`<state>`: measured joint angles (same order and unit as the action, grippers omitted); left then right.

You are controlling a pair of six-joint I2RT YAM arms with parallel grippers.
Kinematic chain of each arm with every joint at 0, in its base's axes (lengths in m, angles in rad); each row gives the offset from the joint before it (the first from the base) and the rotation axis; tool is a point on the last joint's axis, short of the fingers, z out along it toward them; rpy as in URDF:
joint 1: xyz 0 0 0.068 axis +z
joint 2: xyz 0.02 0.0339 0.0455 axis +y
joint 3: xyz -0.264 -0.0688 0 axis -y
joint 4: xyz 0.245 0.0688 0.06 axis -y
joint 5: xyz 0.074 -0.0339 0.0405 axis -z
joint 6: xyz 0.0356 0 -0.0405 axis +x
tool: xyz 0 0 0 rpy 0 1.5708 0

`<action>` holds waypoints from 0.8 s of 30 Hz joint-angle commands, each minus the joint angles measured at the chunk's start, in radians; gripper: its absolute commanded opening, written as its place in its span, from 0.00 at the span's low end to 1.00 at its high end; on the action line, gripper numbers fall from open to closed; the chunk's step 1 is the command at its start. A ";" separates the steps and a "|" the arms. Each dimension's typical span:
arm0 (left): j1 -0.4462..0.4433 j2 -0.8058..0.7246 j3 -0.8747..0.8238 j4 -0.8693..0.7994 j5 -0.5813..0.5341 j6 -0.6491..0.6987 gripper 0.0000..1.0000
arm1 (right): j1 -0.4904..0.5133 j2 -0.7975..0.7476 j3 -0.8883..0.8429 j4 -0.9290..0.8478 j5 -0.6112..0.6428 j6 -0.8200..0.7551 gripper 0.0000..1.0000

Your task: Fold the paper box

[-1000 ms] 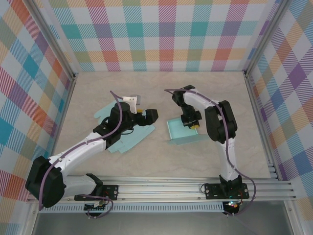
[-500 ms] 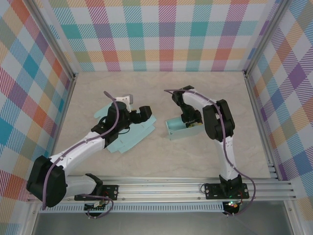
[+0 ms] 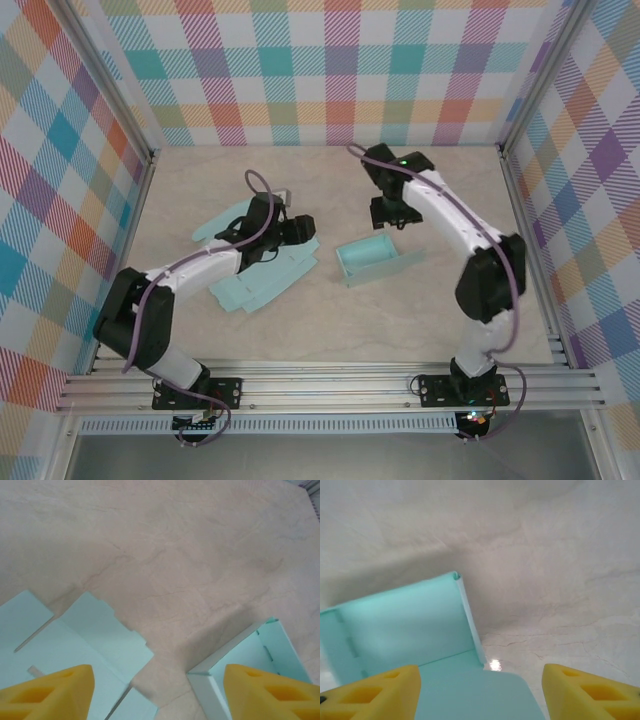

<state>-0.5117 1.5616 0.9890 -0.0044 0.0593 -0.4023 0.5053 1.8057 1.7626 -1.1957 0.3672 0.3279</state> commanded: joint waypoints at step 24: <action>-0.114 0.523 0.479 -0.242 -0.009 0.214 0.19 | 0.101 -1.091 -1.292 0.585 -0.307 0.564 0.76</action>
<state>-0.6197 2.0659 1.4387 -0.2222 0.0586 -0.2070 0.5999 0.6884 0.5350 -0.8173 0.0891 0.7803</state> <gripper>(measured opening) 0.190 0.841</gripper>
